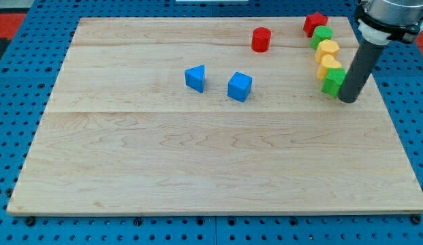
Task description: Move your arm towards red circle
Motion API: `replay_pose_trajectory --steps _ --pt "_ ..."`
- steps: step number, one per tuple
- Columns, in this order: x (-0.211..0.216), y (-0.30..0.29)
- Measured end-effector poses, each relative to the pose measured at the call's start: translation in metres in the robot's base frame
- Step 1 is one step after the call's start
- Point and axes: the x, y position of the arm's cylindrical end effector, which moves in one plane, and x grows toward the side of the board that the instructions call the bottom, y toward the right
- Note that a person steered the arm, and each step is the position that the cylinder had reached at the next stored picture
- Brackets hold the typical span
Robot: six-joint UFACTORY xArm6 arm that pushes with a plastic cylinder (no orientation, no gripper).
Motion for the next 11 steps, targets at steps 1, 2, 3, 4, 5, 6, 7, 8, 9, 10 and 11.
replay_pose_trajectory --steps 1,2,3,4,5,6,7,8,9,10,11 --pt "0.000 -0.010" --pt "0.000 -0.013" --pt "0.007 -0.014" --pt "0.032 -0.032" --pt "0.025 -0.067" --pt "0.004 -0.096" --pt "-0.019 -0.100" --pt "-0.049 -0.103" --pt "-0.083 -0.124" --pt "-0.115 -0.161" --pt "-0.141 -0.193"
